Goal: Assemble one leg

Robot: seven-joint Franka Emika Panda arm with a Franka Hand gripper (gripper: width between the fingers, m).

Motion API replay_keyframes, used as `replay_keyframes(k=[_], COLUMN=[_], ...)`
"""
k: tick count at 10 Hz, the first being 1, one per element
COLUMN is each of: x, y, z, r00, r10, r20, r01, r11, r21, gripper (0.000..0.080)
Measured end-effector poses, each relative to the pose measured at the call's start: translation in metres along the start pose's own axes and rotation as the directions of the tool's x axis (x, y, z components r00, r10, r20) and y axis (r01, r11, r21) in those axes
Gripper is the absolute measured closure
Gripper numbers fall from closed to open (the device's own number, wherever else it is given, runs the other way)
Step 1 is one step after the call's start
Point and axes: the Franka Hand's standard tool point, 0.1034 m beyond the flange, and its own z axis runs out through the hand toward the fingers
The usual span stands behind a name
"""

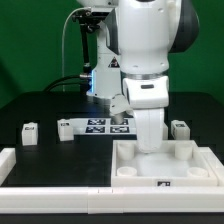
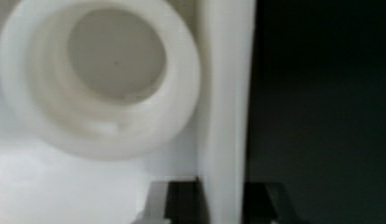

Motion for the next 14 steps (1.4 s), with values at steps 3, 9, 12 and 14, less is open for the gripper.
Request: replay_keyframes(k=[3,9,12,14], x=[0.0006,-0.0014,-0.0018,-0.002], y=[0.0049,0.0063,0.0063,0.0062], z=[-0.0005,-0.0005,-0.0003,-0.0002], r00=[1.0,1.0,1.0,1.0], r10=[0.02,0.001,0.001,0.002], r20=[-0.002,0.0,0.0,0.0], r01=[-0.02,-0.001,-0.001,-0.002], r11=[1.0,1.0,1.0,1.0], r21=[-0.006,-0.005,-0.005,-0.005], gripper=[0.0726,0.0472,0.0188,0.0161])
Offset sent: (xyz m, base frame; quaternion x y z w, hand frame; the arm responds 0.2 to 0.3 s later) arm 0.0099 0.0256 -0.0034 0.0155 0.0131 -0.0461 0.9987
